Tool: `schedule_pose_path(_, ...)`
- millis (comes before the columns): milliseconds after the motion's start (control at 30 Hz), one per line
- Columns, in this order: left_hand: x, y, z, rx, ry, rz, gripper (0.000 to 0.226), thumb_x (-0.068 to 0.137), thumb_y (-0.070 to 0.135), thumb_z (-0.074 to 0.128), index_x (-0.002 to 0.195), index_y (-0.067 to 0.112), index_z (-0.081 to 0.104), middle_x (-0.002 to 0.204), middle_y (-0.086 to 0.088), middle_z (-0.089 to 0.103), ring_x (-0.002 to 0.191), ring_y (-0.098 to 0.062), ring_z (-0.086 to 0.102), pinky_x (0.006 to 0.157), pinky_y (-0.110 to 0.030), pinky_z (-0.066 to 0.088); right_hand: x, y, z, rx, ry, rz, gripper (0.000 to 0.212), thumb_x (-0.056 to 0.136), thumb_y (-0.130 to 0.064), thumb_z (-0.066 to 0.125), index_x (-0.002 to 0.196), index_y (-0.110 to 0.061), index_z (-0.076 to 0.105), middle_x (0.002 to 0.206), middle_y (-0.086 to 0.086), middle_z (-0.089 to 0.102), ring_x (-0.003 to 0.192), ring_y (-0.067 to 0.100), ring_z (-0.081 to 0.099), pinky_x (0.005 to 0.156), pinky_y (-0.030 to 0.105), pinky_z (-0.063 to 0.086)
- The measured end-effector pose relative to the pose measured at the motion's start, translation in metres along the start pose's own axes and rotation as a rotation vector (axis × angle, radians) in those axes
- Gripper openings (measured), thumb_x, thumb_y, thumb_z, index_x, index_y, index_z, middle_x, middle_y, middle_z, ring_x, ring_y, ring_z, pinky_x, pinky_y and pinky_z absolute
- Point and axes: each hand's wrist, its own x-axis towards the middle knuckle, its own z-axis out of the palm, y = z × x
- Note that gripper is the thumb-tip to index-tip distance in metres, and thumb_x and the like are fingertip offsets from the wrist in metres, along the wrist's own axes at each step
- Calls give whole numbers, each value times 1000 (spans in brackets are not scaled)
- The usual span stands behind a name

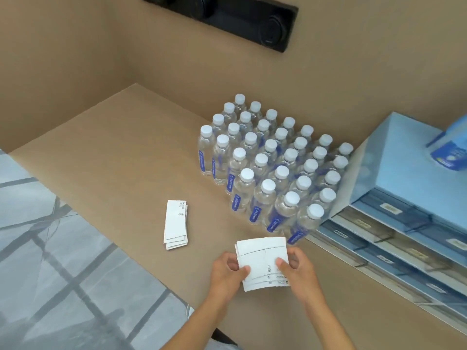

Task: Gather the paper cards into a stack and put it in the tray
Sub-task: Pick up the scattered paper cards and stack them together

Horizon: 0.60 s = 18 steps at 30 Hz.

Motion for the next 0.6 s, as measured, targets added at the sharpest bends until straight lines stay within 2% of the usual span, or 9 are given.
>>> schedule_pose_path(100, -16, -6, 25, 45, -71, 19, 19, 81, 0, 74, 94, 9, 64, 85, -8, 73, 70, -14, 68, 59, -16, 50, -22, 26, -34, 58, 17, 27, 8, 91, -2, 63, 97, -6, 61, 82, 1, 80, 67, 7, 74, 55, 17, 54)
schedule_pose_path(200, -33, -20, 53, 76, -129, 36, 22, 79, -3, 75, 92, 10, 64, 81, -8, 77, 67, -14, 72, 55, -16, 52, -44, 52, -67, 109, 23, 48, 10, 90, -1, 64, 94, -9, 66, 85, -4, 81, 75, 12, 76, 59, 18, 54)
schedule_pose_path(333, -55, -37, 88, 115, -213, 30, 24, 76, -2, 78, 95, 10, 68, 84, -6, 81, 78, -22, 78, 65, -27, 60, -67, 90, -105, 145, 34, 100, 11, 89, -1, 64, 97, -8, 68, 87, -2, 81, 79, 13, 77, 68, 26, 58)
schedule_pose_path(467, -68, -45, 112, 197, -253, 49, 22, 78, 0, 77, 92, 14, 68, 84, -3, 80, 77, -17, 77, 63, -24, 61, -85, 114, -127, 196, 79, 156, 9, 89, 0, 65, 94, -6, 68, 86, 1, 81, 74, 12, 76, 59, 18, 55)
schedule_pose_path(600, -76, -50, 130, 255, -274, 50, 20, 81, 1, 75, 91, 16, 67, 81, 0, 78, 68, -10, 74, 58, -20, 58, -99, 132, -135, 275, 143, 190, 9, 88, 0, 66, 96, -4, 68, 89, 3, 81, 82, 19, 77, 68, 28, 58)
